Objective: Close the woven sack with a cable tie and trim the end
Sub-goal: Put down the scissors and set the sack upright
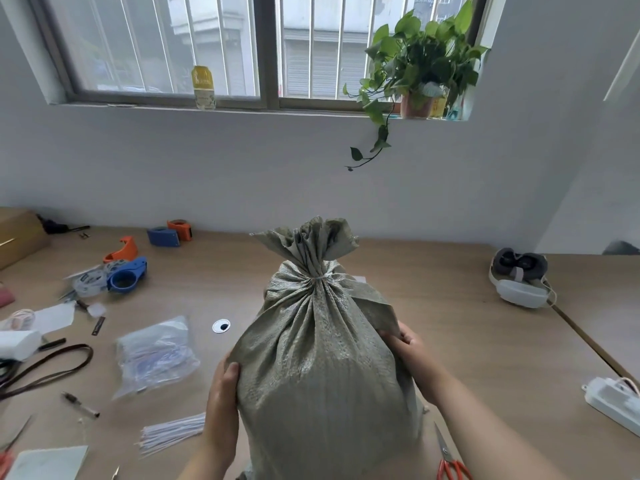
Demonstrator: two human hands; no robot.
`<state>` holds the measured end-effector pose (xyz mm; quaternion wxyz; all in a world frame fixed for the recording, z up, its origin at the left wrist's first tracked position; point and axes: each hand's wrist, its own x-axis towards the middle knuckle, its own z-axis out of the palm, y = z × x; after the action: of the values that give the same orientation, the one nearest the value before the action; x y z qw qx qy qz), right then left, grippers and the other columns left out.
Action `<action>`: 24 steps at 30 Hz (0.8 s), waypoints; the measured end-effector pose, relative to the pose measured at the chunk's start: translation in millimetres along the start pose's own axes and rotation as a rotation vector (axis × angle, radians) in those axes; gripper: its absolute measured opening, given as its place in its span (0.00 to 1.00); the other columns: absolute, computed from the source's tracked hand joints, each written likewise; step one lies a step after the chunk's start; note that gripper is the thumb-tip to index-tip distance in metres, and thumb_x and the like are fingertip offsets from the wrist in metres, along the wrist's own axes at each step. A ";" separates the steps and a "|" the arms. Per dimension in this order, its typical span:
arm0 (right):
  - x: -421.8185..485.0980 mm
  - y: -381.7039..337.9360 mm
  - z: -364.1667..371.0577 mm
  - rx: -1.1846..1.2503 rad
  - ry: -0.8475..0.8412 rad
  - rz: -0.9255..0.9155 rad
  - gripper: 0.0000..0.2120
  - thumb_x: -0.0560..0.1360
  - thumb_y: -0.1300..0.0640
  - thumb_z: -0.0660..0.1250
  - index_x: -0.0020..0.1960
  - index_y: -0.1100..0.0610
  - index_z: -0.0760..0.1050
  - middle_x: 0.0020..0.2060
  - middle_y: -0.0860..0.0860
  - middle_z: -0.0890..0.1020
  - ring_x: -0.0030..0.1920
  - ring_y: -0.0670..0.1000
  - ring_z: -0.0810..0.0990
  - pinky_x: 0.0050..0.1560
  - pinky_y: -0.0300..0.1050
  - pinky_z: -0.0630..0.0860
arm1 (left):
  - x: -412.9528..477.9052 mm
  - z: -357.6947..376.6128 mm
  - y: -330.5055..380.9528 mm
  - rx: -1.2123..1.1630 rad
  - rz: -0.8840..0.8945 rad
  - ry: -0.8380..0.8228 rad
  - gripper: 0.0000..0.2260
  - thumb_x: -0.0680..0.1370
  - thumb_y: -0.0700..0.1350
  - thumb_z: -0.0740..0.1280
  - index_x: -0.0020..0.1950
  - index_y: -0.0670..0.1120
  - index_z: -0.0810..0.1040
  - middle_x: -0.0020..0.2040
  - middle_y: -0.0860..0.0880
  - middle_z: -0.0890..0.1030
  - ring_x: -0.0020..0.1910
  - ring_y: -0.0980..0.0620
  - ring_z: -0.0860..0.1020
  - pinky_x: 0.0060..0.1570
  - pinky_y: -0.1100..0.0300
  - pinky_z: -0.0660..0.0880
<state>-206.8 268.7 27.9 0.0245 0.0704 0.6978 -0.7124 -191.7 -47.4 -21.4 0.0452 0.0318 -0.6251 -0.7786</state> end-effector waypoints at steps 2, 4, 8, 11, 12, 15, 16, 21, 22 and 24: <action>-3.0 2.8 0.0 -0.013 -0.004 0.020 0.18 0.70 0.49 0.70 0.59 0.50 0.80 0.47 0.45 0.87 0.48 0.42 0.85 0.43 0.34 0.77 | -2.7 6.3 -4.3 -0.016 -0.068 0.047 0.33 0.71 0.72 0.63 0.67 0.52 0.76 0.66 0.45 0.80 0.68 0.45 0.75 0.71 0.41 0.65; -3.2 9.0 -1.8 -0.040 -0.020 0.046 0.15 0.73 0.50 0.71 0.59 0.49 0.80 0.48 0.45 0.87 0.49 0.42 0.85 0.45 0.35 0.77 | -2.4 14.4 -5.7 0.000 -0.117 0.163 0.36 0.66 0.77 0.62 0.63 0.53 0.78 0.62 0.46 0.81 0.64 0.45 0.77 0.68 0.42 0.69; -2.0 16.8 -7.5 -0.008 -0.024 0.070 0.12 0.78 0.55 0.69 0.61 0.49 0.79 0.52 0.49 0.87 0.52 0.48 0.86 0.45 0.38 0.78 | -8.6 22.6 -4.9 0.054 -0.179 0.349 0.33 0.66 0.79 0.57 0.52 0.54 0.80 0.54 0.47 0.82 0.56 0.45 0.79 0.62 0.42 0.72; -0.7 17.9 -9.1 0.025 -0.026 0.057 0.13 0.78 0.57 0.69 0.62 0.49 0.77 0.53 0.51 0.87 0.53 0.51 0.86 0.47 0.41 0.79 | -17.6 30.1 -5.6 0.015 -0.229 0.379 0.34 0.65 0.80 0.56 0.51 0.56 0.82 0.54 0.48 0.84 0.56 0.46 0.79 0.64 0.44 0.72; -0.9 18.2 -8.9 0.034 -0.023 0.054 0.13 0.78 0.57 0.69 0.62 0.49 0.77 0.53 0.52 0.87 0.53 0.52 0.86 0.48 0.43 0.79 | -18.7 32.2 -6.7 -0.041 -0.240 0.356 0.35 0.65 0.80 0.57 0.53 0.55 0.83 0.55 0.48 0.84 0.57 0.47 0.80 0.65 0.45 0.72; -0.2 24.1 -11.6 0.036 -0.035 0.043 0.15 0.77 0.57 0.70 0.63 0.49 0.75 0.53 0.52 0.86 0.54 0.53 0.85 0.54 0.48 0.80 | -16.0 33.4 -17.8 -0.096 -0.276 0.254 0.37 0.67 0.78 0.58 0.62 0.54 0.82 0.60 0.49 0.84 0.62 0.49 0.80 0.69 0.46 0.68; -0.8 24.3 -12.9 0.033 -0.033 0.037 0.16 0.77 0.56 0.70 0.63 0.48 0.75 0.53 0.51 0.86 0.55 0.52 0.84 0.57 0.50 0.79 | -12.8 32.2 -22.1 -0.083 -0.274 0.210 0.38 0.68 0.79 0.57 0.64 0.54 0.81 0.61 0.49 0.84 0.63 0.49 0.79 0.71 0.45 0.67; -3.8 24.1 -10.0 0.008 -0.026 0.030 0.13 0.79 0.57 0.68 0.61 0.47 0.77 0.53 0.46 0.86 0.53 0.45 0.85 0.47 0.36 0.79 | -2.0 42.3 -8.5 -0.146 -0.301 0.113 0.32 0.78 0.70 0.51 0.64 0.50 0.81 0.61 0.46 0.84 0.63 0.50 0.80 0.64 0.51 0.71; -4.2 23.3 -6.9 0.017 -0.014 0.043 0.11 0.79 0.58 0.67 0.60 0.50 0.78 0.52 0.49 0.87 0.52 0.46 0.85 0.44 0.36 0.80 | 2.4 44.2 -6.3 -0.155 -0.305 0.076 0.31 0.79 0.68 0.51 0.64 0.49 0.81 0.60 0.46 0.84 0.63 0.50 0.80 0.61 0.52 0.71; -4.4 23.9 -1.3 0.013 0.036 0.048 0.09 0.79 0.59 0.67 0.57 0.52 0.80 0.50 0.50 0.87 0.49 0.46 0.86 0.41 0.36 0.80 | 12.6 46.4 -4.4 -0.173 -0.316 0.027 0.30 0.80 0.66 0.50 0.62 0.48 0.81 0.57 0.46 0.85 0.59 0.52 0.82 0.57 0.54 0.73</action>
<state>-199.2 269.2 4.8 0.0288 0.1000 0.6915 -0.7148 -209.2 -2.8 -15.5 -0.0665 0.1362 -0.5425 -0.8262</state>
